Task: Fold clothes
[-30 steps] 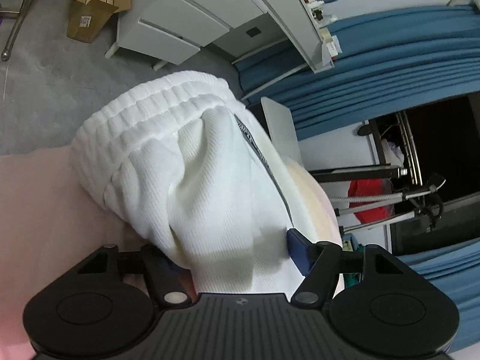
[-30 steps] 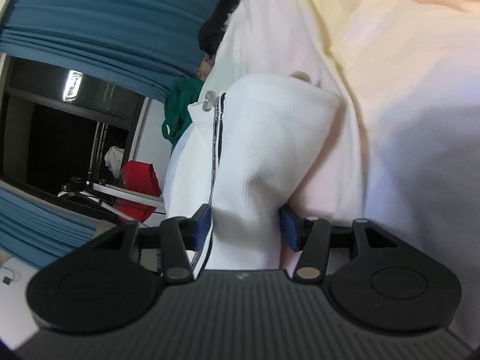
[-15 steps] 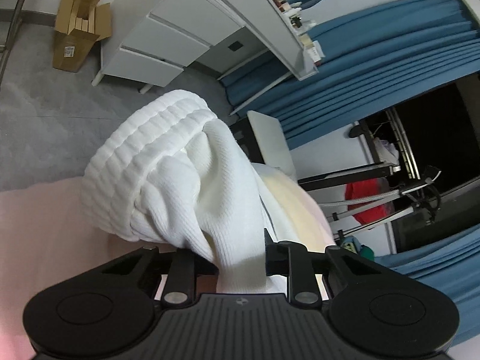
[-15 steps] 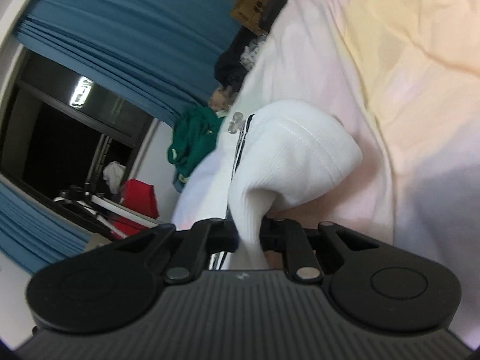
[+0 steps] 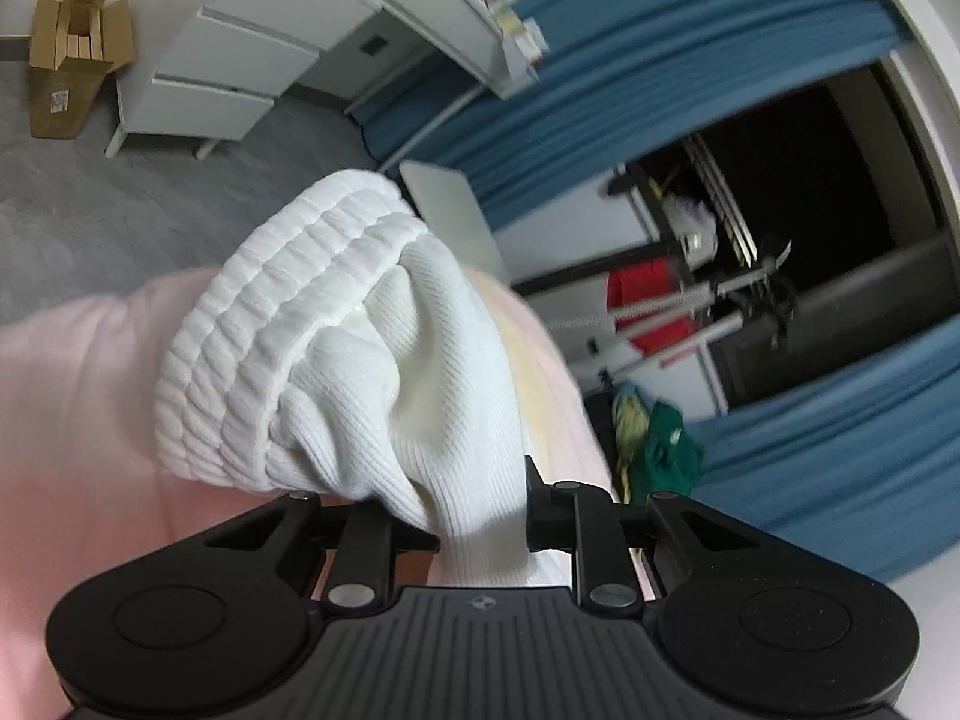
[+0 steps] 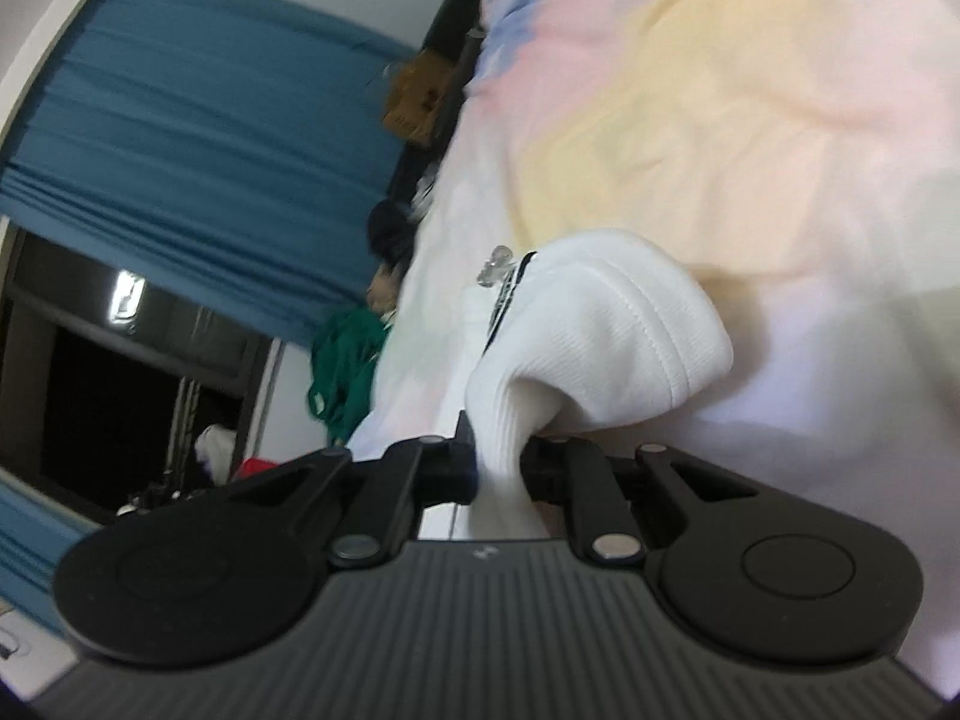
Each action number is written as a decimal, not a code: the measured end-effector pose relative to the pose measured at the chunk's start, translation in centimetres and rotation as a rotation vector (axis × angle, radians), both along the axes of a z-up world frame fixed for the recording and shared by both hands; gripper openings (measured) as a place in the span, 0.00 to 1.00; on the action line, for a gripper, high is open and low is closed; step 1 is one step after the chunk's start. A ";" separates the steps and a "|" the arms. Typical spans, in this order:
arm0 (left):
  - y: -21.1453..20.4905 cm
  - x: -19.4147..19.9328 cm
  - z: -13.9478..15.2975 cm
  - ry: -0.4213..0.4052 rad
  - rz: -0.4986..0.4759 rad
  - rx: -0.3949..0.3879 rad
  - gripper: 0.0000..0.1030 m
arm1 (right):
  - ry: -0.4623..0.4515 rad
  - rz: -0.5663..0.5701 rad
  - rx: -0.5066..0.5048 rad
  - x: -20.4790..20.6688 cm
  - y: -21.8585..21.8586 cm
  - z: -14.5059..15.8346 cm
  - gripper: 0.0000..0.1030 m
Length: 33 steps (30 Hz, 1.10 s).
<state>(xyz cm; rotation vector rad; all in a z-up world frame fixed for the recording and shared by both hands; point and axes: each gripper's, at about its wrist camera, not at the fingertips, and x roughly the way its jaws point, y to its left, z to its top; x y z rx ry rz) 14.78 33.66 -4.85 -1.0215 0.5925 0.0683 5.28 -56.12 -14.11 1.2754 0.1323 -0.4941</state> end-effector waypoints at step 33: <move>-16.8 -6.6 5.4 0.083 -0.238 0.702 0.70 | 0.106 -0.010 0.010 -1.5 -0.8 -4.4 0.13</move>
